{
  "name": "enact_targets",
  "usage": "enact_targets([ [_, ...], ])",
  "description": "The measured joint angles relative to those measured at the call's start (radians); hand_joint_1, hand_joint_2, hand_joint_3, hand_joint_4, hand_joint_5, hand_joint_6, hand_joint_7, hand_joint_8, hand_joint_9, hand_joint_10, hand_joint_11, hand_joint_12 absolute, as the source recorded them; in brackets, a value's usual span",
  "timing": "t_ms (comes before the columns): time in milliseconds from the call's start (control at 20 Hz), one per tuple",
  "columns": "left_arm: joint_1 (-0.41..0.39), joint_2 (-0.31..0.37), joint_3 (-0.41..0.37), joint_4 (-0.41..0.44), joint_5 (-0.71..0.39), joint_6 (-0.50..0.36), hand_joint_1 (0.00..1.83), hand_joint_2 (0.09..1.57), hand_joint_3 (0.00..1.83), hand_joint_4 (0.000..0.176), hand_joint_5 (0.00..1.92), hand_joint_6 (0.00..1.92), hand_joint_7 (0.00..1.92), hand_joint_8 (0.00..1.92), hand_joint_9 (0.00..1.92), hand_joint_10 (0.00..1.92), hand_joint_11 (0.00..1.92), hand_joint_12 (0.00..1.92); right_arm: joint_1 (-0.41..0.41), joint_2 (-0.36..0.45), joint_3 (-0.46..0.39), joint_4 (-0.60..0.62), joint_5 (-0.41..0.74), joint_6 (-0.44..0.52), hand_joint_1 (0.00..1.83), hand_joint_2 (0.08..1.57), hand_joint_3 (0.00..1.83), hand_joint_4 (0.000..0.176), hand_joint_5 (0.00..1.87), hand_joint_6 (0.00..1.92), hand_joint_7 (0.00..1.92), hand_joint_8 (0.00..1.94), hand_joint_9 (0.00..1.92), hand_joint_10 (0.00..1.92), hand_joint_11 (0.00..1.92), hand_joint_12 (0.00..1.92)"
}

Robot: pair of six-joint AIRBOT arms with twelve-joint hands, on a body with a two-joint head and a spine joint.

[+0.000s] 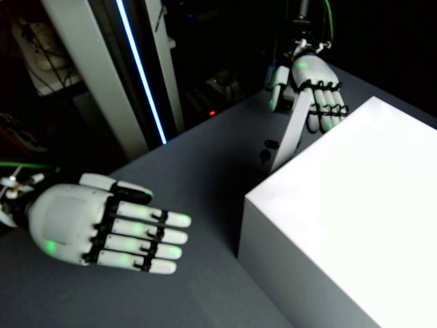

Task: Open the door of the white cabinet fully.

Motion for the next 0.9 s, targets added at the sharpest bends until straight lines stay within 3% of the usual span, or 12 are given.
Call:
enact_targets([
  [900,-0.021,-0.03,-0.003,0.103,0.039,-0.047,0.0,1.43,0.0,0.0,0.01,0.0,0.01,0.0,0.03,0.01,0.07,0.1,0.007,-0.006,0.008,-0.009,-0.004,0.009,0.59,1.37,0.0,0.0,0.27,0.0,0.26,0.0,0.23,0.0,0.21,0.02],
])
